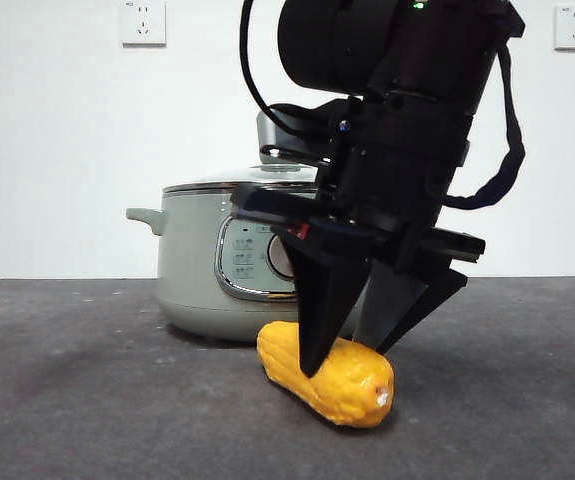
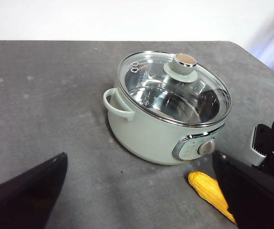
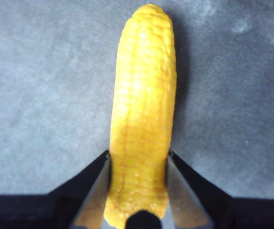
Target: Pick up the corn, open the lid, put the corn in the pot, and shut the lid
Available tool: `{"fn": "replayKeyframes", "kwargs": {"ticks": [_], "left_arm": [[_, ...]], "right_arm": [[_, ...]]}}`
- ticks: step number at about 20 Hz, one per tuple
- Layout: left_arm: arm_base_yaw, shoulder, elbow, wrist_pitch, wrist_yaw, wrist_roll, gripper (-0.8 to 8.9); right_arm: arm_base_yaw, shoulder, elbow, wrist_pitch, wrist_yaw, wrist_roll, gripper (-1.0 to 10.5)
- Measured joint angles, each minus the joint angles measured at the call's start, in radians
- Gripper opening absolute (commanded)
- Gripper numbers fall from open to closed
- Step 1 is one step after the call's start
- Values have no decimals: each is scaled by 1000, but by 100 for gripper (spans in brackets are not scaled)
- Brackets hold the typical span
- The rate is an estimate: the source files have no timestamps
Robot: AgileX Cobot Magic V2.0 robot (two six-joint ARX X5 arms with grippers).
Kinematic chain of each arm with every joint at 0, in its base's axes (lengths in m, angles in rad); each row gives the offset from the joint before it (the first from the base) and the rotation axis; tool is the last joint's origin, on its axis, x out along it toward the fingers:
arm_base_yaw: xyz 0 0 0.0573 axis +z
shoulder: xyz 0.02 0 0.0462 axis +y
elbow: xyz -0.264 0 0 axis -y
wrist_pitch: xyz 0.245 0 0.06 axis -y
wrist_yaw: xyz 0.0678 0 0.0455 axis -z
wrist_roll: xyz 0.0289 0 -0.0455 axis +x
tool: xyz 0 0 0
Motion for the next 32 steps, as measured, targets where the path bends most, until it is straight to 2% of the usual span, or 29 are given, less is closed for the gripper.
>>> {"fn": "replayKeyframes", "kwargs": {"ticks": [3, 6, 8, 14, 22, 28, 32], "left_arm": [[0, 14, 0, 3, 10, 0, 627], [-8, 56, 0, 42, 82, -1, 625], [-30, 101, 13, 59, 88, -4, 625], [-154, 335, 216, 101, 86, -4, 624], [-431, 811, 621, 113, -146, 69, 624], [-520, 1115, 858, 115, -226, 122, 624], [-548, 1233, 898, 147, -271, 138, 624]], "right_arm": [[2, -95, 0, -43, 0, -11, -16], [7, -263, 0, -133, 0, -30, -16], [7, -392, 0, -190, 4, -35, -16], [7, -710, 5, -305, 113, -39, -16], [7, -894, 5, -442, 165, -4, -16], [7, -989, 5, -529, 203, 41, -16], [7, -1044, 5, -549, 214, 66, -16]]}}
